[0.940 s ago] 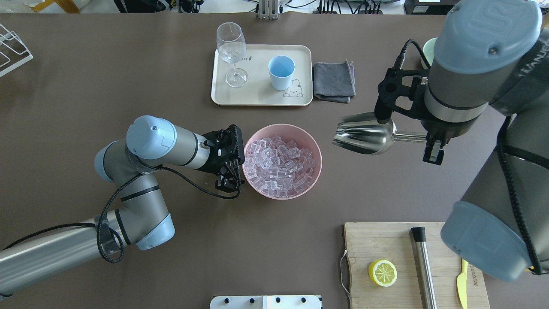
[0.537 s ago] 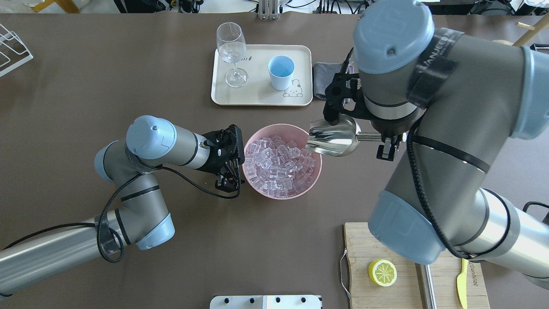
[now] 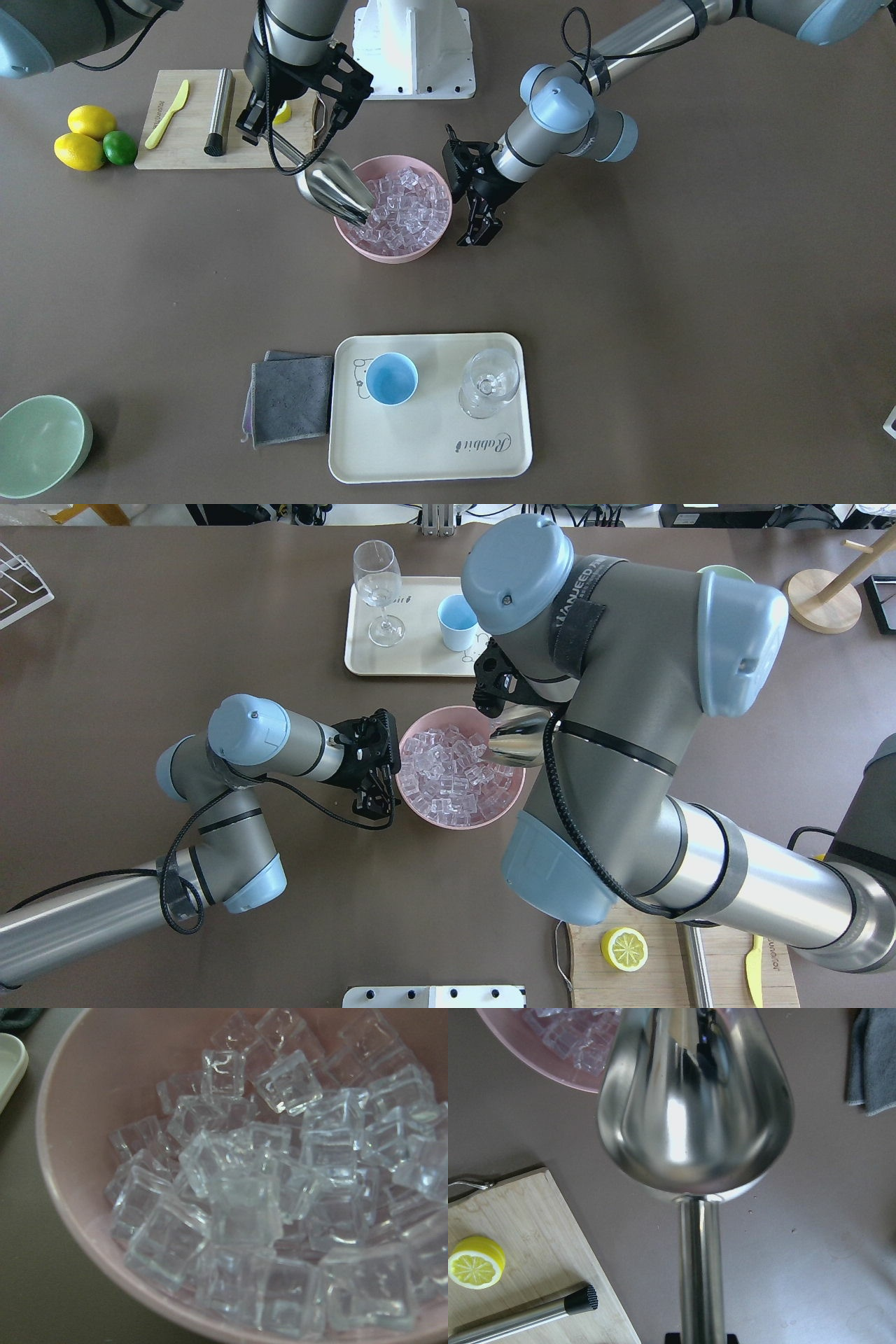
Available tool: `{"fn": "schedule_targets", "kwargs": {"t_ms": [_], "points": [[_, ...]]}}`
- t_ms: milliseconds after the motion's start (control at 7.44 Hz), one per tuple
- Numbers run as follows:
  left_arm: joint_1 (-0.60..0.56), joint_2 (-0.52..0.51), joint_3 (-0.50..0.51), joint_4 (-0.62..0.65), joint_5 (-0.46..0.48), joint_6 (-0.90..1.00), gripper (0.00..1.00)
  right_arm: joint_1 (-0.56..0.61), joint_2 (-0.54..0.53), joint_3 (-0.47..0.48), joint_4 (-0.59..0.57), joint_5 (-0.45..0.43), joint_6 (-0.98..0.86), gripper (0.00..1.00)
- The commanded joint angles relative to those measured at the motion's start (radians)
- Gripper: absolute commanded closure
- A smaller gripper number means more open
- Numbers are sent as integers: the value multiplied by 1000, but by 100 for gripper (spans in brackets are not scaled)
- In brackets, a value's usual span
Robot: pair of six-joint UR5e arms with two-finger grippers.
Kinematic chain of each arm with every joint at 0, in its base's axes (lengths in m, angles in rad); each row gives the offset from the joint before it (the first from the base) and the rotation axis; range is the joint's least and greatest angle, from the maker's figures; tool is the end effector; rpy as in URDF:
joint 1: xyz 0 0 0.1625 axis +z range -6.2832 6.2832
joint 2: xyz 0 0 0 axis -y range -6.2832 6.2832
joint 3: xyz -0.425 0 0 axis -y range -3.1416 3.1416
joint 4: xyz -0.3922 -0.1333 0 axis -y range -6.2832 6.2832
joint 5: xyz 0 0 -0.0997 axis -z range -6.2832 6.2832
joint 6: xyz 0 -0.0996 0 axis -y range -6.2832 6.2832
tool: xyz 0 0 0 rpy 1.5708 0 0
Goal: Put ice in cup with scoop
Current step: 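Lower the scoop into the ice cubes with the right gripper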
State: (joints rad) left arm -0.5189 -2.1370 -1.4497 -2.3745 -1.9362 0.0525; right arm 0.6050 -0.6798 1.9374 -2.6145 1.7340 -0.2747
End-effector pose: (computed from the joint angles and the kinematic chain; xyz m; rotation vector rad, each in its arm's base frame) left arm 0.5609 -0.4329 0.2872 0.9964 0.9296 1.1686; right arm -0.4019 -0.4203 0.1314 0.1558 -0.2407 -1.2501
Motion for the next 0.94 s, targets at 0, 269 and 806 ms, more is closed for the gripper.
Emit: {"fn": "schedule_targets", "kwargs": {"t_ms": [0,269,806], "points": [[2,-4,2,3,0,-2,1,-43,28,-58,-38,-42,-1,100],[3,-8,3,3,2,-3,1,-74,29,-80,-39,-68,-4,100],[3,-9,6,3,2,-3,1,-117,57,-112,-58,-109,-4,100]]}}
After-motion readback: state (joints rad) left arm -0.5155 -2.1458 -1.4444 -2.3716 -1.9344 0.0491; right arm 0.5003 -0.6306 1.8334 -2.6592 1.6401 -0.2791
